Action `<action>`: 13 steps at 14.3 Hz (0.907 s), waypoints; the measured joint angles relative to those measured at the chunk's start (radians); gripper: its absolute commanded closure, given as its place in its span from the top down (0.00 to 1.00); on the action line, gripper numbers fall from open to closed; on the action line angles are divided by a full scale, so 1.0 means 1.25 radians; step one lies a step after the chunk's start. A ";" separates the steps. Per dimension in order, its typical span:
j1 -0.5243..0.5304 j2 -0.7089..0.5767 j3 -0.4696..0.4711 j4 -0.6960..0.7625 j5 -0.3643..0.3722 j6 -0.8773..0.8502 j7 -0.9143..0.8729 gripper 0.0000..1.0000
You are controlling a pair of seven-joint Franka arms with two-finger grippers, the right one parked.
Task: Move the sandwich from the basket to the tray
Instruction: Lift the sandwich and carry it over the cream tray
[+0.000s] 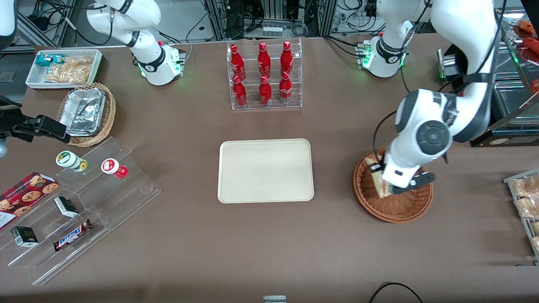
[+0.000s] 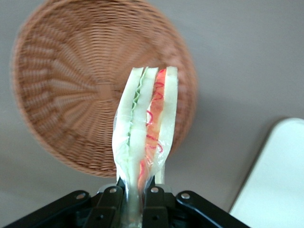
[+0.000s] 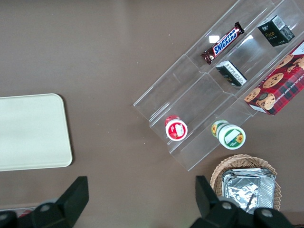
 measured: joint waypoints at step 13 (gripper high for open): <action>-0.331 0.274 -0.010 0.235 -0.050 0.151 -0.173 0.04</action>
